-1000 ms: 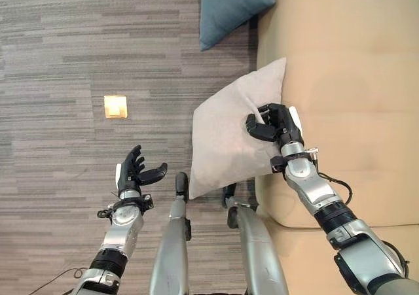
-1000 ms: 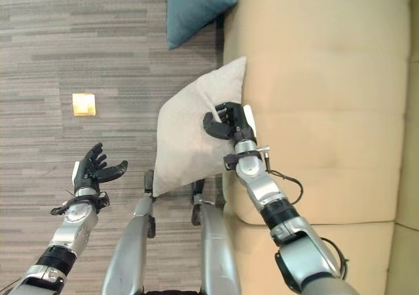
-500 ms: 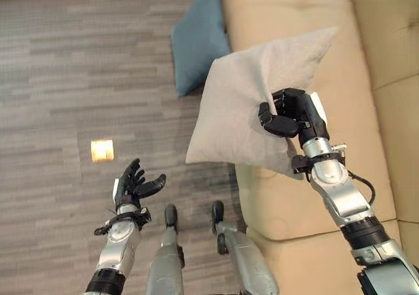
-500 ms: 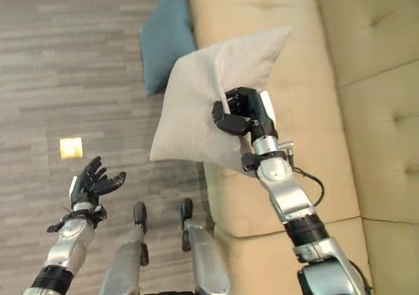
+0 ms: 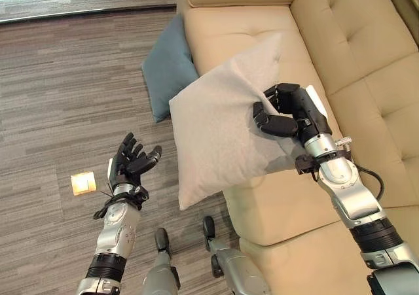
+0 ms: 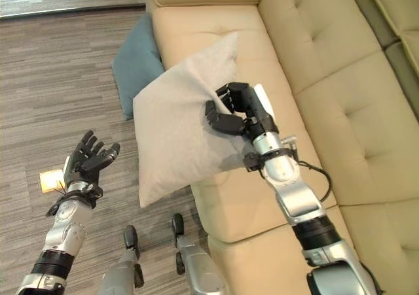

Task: Pick up all the scattered cushions and arrange them neatly on the sofa.

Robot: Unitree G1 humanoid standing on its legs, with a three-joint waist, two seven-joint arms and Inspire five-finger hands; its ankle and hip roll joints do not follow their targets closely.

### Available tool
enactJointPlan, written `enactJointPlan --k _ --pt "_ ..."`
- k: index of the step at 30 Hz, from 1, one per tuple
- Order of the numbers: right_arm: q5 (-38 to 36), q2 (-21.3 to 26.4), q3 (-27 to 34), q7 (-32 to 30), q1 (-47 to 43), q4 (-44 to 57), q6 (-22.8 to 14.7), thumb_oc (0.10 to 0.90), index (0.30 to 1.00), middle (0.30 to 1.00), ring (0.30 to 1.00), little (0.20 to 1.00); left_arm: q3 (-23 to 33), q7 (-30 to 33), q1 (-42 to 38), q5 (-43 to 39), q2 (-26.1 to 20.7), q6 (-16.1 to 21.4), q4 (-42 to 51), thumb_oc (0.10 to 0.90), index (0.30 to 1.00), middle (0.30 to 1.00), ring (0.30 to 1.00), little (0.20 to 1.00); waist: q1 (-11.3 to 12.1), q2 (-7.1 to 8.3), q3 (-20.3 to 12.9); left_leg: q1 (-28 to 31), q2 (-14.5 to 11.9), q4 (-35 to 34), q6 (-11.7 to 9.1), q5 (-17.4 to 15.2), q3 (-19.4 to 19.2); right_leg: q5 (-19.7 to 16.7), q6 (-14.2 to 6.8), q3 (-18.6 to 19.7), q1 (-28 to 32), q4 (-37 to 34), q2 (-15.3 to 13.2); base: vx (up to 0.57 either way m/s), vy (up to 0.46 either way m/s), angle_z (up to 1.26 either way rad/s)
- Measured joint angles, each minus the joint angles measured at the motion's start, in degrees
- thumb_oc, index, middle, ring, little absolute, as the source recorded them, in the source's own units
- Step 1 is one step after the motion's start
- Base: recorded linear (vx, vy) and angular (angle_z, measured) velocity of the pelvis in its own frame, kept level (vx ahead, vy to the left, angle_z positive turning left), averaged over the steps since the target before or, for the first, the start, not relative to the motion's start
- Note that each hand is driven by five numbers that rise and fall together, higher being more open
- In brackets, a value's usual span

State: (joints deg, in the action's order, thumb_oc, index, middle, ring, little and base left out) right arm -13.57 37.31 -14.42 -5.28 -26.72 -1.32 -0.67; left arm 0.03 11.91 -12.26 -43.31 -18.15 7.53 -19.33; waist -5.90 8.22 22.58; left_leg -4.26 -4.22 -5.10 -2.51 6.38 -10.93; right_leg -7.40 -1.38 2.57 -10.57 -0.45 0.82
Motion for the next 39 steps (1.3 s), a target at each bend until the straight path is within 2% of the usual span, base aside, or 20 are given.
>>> enactJointPlan --k 5,9,14,18,20,24,33,39 --pt "0.0 -0.2 -2.1 0.0 0.0 0.0 0.2 0.400 0.300 0.300 0.300 0.300 -0.9 0.1 0.4 -1.7 2.1 0.0 -0.6 0.800 0.900 0.900 0.900 0.900 -1.1 -0.21 -0.1 0.0 0.0 0.0 0.0 0.0 -1.1 -1.0 0.2 1.0 0.0 -1.0 0.0 -0.01 0.027 -0.12" --pt "0.0 -0.2 -2.6 -0.1 -0.3 0.4 0.3 0.400 0.300 0.300 0.300 0.300 -4.1 0.0 0.8 -1.8 4.4 -0.3 -1.4 0.800 0.900 0.900 0.900 0.900 -1.3 -0.19 -0.1 -0.2 0.1 0.0 0.0 -0.1 -2.1 -2.0 0.1 2.3 -0.3 -1.9 0.3 -0.01 0.009 -0.12" --pt "-0.1 -0.2 -3.9 -0.2 -0.4 4.8 0.7 0.400 0.300 0.300 0.300 0.300 -5.9 0.0 0.6 -2.9 6.5 -0.5 -5.2 0.800 0.900 0.900 0.900 0.900 -2.1 0.04 -0.3 -0.1 -0.1 0.0 0.0 -0.1 -2.8 -2.2 0.1 2.9 -0.4 -1.9 0.8 0.00 0.000 -0.09" --pt "-0.1 -0.2 -5.2 -0.2 -1.5 5.3 0.7 0.400 0.300 0.300 0.300 0.300 -6.1 0.0 1.1 -3.9 6.5 -0.4 -5.5 0.800 0.900 0.900 0.900 0.900 -2.5 1.18 -1.0 0.0 -0.5 0.0 -0.1 -0.1 -3.1 -2.2 0.2 3.1 -0.5 -1.9 1.1 0.02 -0.004 -0.05" --pt "-0.2 -0.1 -5.6 -0.2 -2.6 5.3 0.7 0.400 0.300 0.300 0.300 0.300 -5.6 -0.1 1.0 -3.9 6.6 -0.4 -7.3 0.800 0.900 0.900 0.900 0.900 -2.5 2.76 -2.1 0.5 -0.7 0.0 -0.3 -0.3 -4.0 -2.3 0.2 3.9 -0.5 -1.9 1.3 0.01 -0.004 -0.16" --pt "-0.7 -0.1 -5.6 -0.2 -2.6 5.4 0.7 0.400 0.300 0.300 0.300 0.300 -5.6 -0.1 1.2 -5.1 6.7 -0.4 -7.9 0.800 0.900 0.900 0.900 0.900 -2.7 4.15 -3.1 0.9 -0.6 0.0 -0.4 -0.4 -4.2 -2.3 0.2 4.1 -0.1 -1.9 1.3 0.00 -0.003 -0.05" --pt "-2.3 -0.1 -5.6 -0.2 -3.2 7.1 0.7 0.400 0.300 0.300 0.300 0.300 -6.2 -0.9 0.5 -11.3 7.8 -0.4 -9.4 0.800 0.900 0.900 0.900 0.900 -2.7 4.39 -3.3 1.0 -0.6 0.0 -0.4 -0.3 -4.2 -2.4 0.3 4.1 0.0 -1.9 1.3 0.00 0.000 0.00" --pt "-2.8 -0.3 -6.6 -0.3 -7.0 7.1 0.7 0.400 0.300 0.300 0.300 0.300 -8.9 -1.7 -0.7 -15.6 8.0 -0.4 -9.4 0.800 0.900 0.900 0.900 0.900 -4.1 4.40 -3.3 1.2 -0.6 0.0 -0.4 -0.3 -4.4 -2.6 0.2 4.3 0.0 -1.9 1.3 0.00 0.000 0.00"
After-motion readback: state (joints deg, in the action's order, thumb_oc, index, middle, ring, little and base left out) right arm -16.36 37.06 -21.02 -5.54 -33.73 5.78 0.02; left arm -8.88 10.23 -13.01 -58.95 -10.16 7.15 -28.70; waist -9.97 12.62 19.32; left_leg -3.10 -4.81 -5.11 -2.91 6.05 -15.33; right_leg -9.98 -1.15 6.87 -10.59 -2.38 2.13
